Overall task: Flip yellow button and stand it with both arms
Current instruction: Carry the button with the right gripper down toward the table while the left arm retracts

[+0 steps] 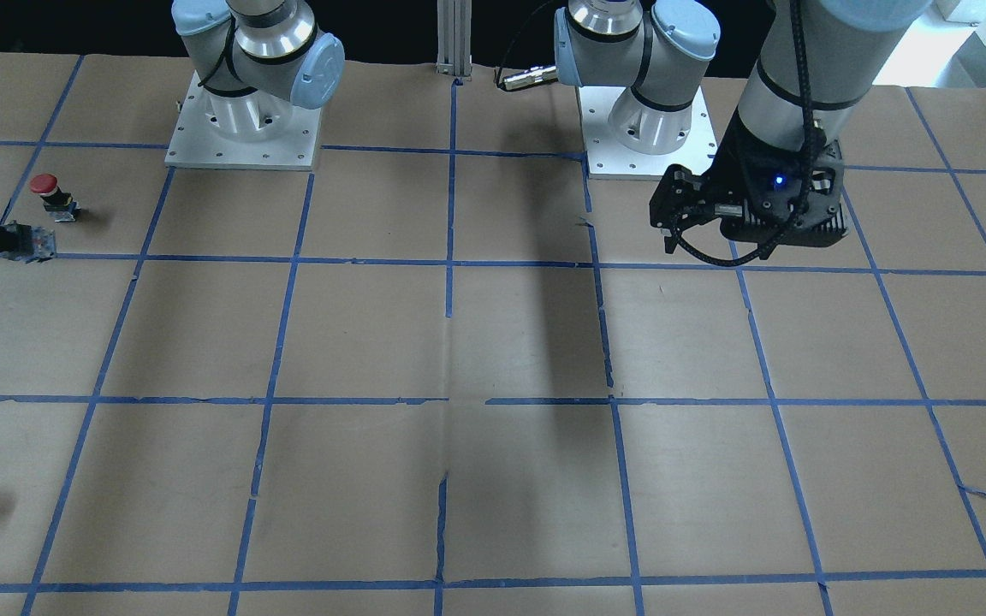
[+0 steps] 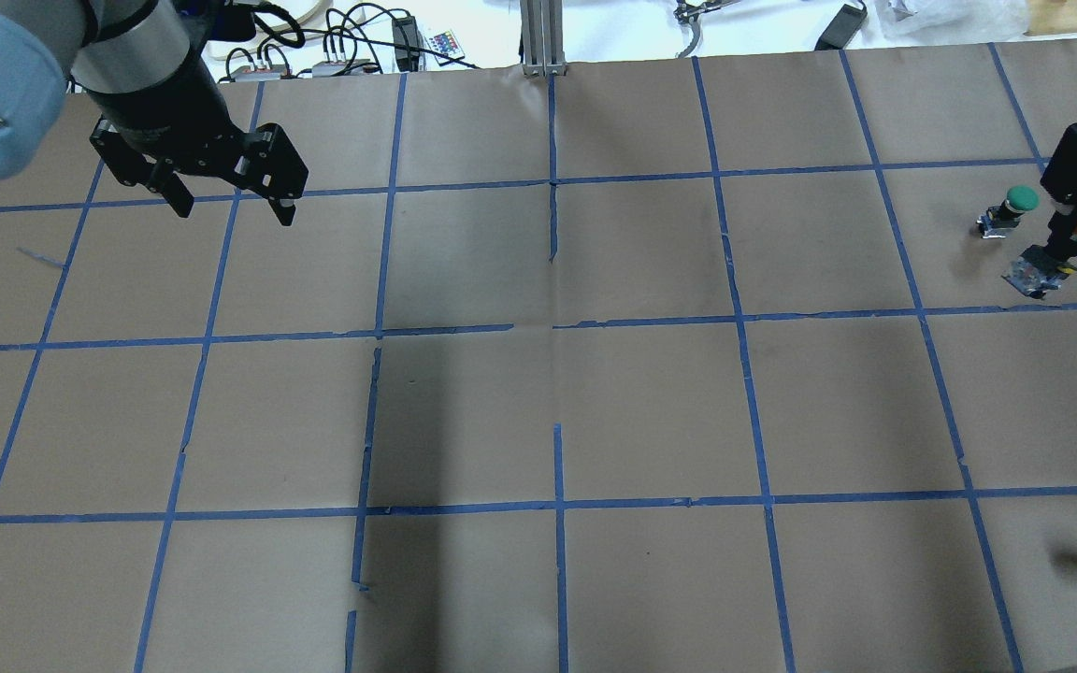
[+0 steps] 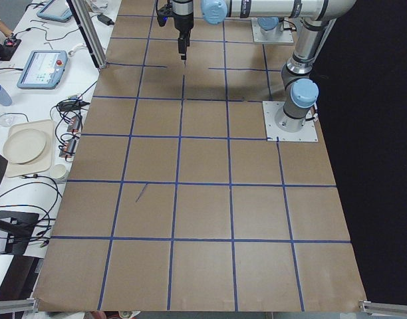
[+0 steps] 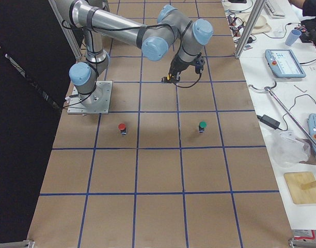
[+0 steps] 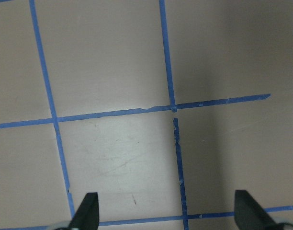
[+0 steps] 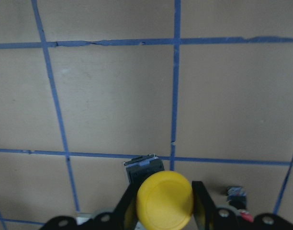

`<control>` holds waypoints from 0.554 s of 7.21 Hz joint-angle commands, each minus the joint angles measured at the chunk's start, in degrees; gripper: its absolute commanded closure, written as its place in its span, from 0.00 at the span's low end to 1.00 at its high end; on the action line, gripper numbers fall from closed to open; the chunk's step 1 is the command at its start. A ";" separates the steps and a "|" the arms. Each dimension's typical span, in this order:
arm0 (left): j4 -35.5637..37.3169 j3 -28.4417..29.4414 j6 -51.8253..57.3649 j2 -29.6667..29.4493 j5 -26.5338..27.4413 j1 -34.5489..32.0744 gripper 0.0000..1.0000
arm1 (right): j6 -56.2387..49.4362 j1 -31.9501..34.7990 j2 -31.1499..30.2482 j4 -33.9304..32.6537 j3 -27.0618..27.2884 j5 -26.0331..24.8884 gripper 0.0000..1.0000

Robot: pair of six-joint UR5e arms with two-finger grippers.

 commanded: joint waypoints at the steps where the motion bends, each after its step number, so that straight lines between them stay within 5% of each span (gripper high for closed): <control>1: -2.92 1.42 -3.39 0.57 -2.21 0.03 0.00 | -17.32 -0.63 0.19 -9.70 2.04 -3.84 0.99; 4: -2.92 1.41 -5.60 0.83 -4.60 0.12 0.00 | -41.42 -2.75 -0.68 -33.58 13.00 -3.93 0.99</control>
